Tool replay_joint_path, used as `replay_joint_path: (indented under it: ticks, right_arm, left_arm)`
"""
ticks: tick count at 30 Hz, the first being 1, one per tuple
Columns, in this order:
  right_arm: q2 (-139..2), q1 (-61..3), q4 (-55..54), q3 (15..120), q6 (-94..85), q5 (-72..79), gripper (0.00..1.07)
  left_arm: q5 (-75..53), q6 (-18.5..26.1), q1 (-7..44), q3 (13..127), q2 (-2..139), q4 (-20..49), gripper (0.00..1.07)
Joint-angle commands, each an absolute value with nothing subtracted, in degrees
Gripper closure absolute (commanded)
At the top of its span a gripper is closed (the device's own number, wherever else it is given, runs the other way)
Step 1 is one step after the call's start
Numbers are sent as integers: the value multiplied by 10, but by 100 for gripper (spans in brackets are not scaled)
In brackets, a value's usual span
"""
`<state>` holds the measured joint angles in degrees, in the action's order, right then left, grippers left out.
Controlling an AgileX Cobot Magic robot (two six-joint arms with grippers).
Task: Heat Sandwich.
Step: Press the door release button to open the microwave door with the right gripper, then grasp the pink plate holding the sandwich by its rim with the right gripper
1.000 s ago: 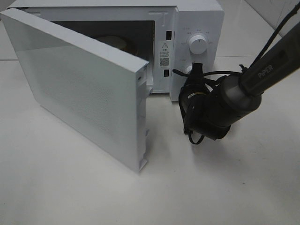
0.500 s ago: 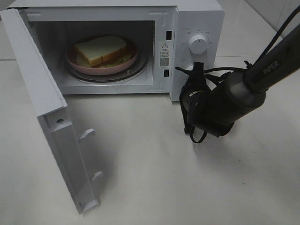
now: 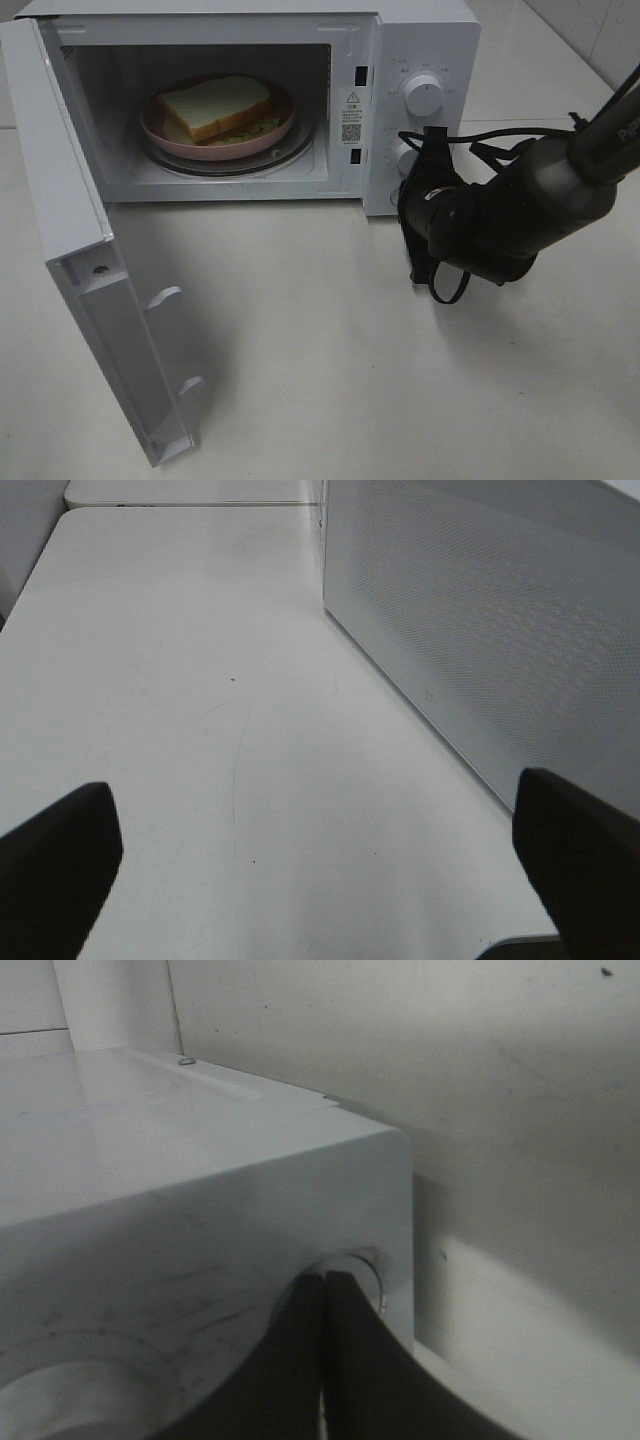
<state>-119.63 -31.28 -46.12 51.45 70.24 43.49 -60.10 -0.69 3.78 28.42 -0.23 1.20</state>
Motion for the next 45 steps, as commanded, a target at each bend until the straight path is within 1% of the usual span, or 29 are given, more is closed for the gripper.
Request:
replay_joint_path:
  ticks: [1,9,14,17,21,22,25,31,33,34,37,38,45]
  right_arm:
    - [-1168,-309,-458,501,677,421,107]
    - [-1133,-309,-454,477,665,359,107]
    - [-1098,-315,-455,456,634,342,107]
    - [-1068,-315,-453,443,597,302,107]
    - [-1022,-315,-453,422,516,229,107]
    - [-1022,-315,-453,422,516,229,107]
    - [-987,-315,-450,418,433,174,107]
    - [-940,-315,-441,418,324,89,107]
    - [-932,-315,-441,418,309,79,107]
    - [-919,-315,-438,419,271,51,107]
    - [-910,-315,-419,419,240,21,107]
    - [-905,-315,-394,419,223,-16,106]
    - [-888,-315,-305,419,174,-127,104]
  left_arm:
    - [-594,-7,36,282,-12,14,6]
    - [-594,-7,36,282,-12,14,6]
    - [-594,-7,36,282,-12,14,6]
    - [-594,-7,36,282,-12,14,6]
    - [-594,-7,36,282,-12,14,6]
    - [-594,-7,36,282,-12,14,6]
    - [-594,-7,36,282,-12,14,6]
    - [-594,-7,36,282,-12,14,6]
    - [-594,-7,36,282,-12,14,6]
    - [-594,-7,36,282,-12,14,6]
    - [-594,-7,36,282,-12,14,6]
    - [-594,-7,36,282,-12,14,6]
    - [-594,-7,36,282,-12,14,6]
